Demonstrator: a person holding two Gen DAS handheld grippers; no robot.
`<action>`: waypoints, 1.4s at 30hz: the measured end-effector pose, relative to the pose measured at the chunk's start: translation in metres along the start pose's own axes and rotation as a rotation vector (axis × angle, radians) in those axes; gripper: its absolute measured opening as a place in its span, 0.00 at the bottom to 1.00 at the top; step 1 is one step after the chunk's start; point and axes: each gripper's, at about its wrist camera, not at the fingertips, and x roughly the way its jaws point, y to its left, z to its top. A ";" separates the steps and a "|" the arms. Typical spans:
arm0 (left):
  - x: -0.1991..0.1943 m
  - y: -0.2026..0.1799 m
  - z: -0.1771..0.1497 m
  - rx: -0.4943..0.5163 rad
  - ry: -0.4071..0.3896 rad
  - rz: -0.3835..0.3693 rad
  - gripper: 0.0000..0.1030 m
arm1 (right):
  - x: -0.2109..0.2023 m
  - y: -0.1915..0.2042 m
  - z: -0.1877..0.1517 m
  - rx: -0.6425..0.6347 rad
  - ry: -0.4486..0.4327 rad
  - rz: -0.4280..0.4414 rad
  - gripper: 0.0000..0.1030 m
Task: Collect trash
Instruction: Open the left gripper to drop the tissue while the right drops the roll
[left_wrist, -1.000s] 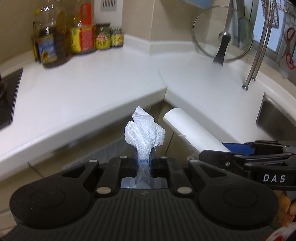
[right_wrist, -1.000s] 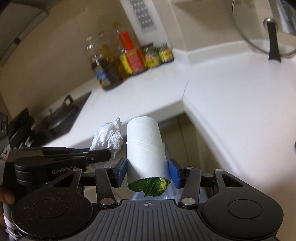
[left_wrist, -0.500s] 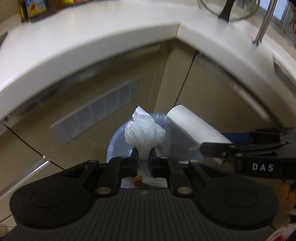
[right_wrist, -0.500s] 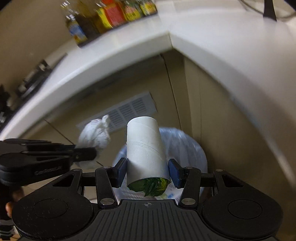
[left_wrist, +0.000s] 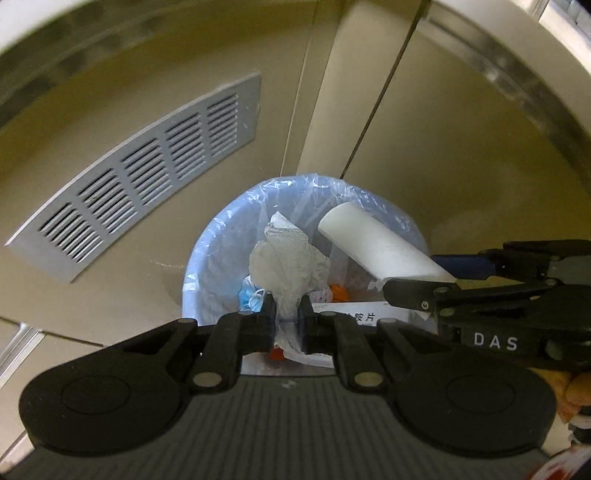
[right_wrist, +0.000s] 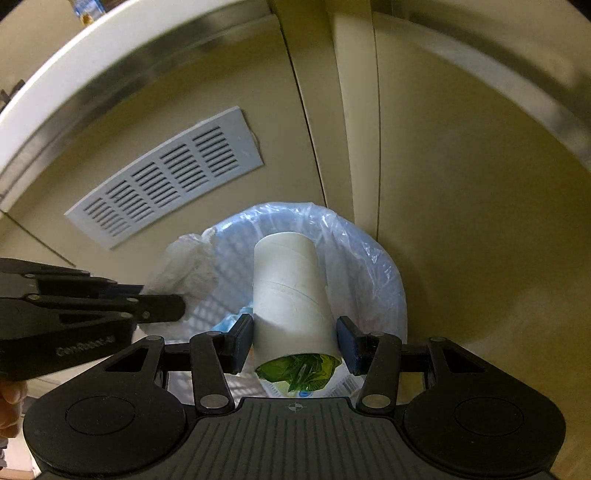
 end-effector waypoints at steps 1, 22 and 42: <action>0.005 -0.001 0.001 0.000 0.005 -0.004 0.10 | 0.003 -0.001 -0.001 -0.001 0.002 -0.002 0.48; 0.045 -0.013 0.014 0.026 0.036 0.017 0.36 | 0.011 -0.012 0.003 0.019 -0.019 0.002 0.48; 0.018 0.003 0.007 -0.020 0.017 0.042 0.36 | 0.031 -0.002 0.006 0.051 -0.025 0.025 0.48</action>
